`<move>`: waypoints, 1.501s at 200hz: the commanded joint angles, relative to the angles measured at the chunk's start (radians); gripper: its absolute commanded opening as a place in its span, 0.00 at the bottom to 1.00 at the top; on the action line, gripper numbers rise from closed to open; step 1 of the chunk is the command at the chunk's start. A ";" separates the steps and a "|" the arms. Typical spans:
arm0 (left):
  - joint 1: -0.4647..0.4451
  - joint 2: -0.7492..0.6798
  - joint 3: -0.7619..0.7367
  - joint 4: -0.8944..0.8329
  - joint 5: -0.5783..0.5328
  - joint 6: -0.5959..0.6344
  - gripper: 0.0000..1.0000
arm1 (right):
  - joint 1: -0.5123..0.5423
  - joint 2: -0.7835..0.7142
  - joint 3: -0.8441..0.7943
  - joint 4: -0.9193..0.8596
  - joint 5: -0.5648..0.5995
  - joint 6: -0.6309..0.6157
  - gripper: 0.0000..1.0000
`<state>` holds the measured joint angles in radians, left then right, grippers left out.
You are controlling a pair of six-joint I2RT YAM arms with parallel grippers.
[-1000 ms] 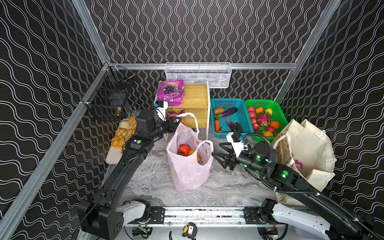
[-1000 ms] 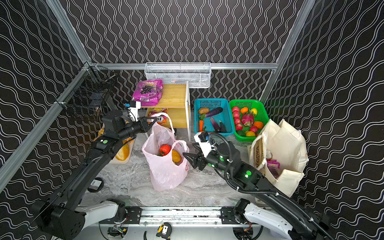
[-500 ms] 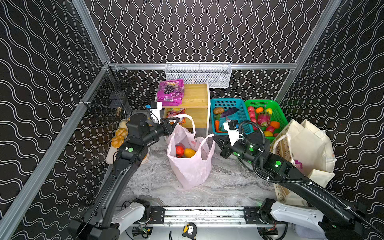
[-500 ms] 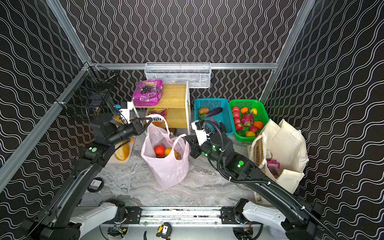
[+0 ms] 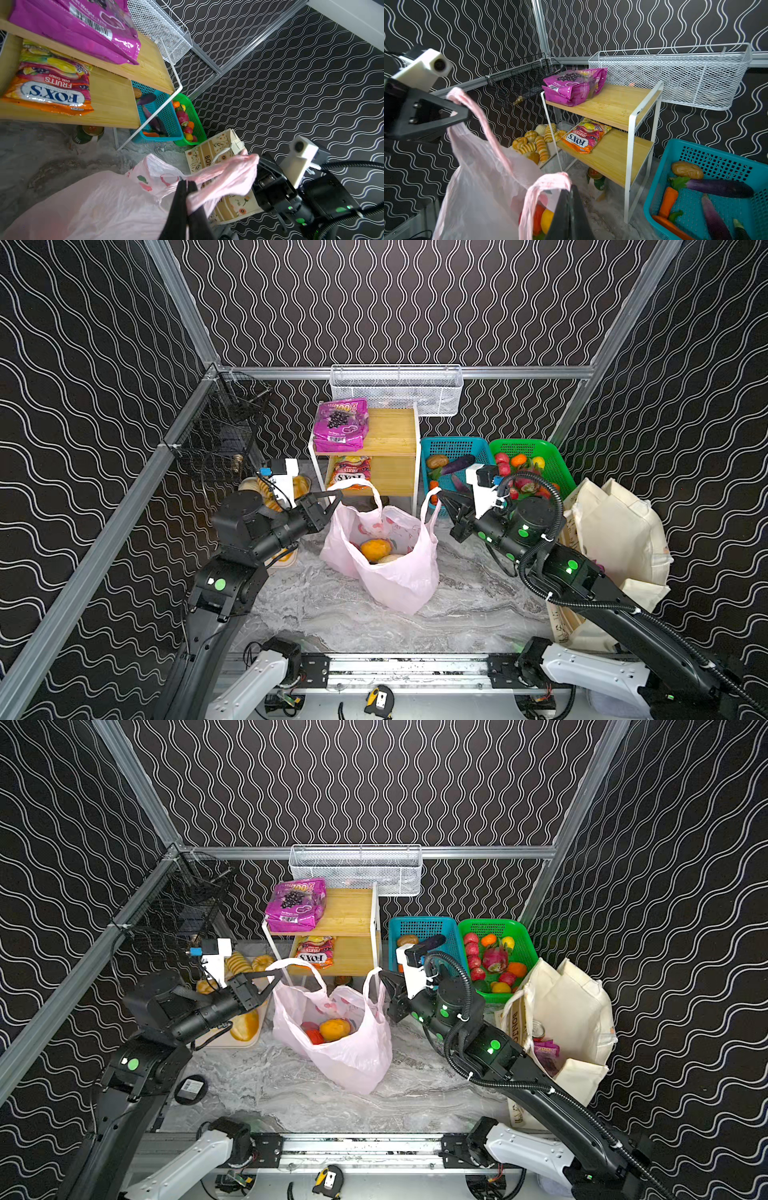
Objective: Place the mixed food into the grocery bags and tie them
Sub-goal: 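Lift both pink bag handles upward, left and right grippers moving toward each other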
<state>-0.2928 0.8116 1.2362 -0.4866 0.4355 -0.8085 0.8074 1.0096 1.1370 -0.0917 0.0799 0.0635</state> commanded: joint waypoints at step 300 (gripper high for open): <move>-0.346 0.562 0.432 -0.173 0.153 0.604 0.00 | -0.063 0.014 -0.111 0.171 -0.310 -0.030 0.13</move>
<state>-0.6399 1.4021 1.6802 -0.7113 0.6357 -0.1928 0.7441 1.0363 1.0348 0.0731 -0.2333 0.0593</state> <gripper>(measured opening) 0.049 0.036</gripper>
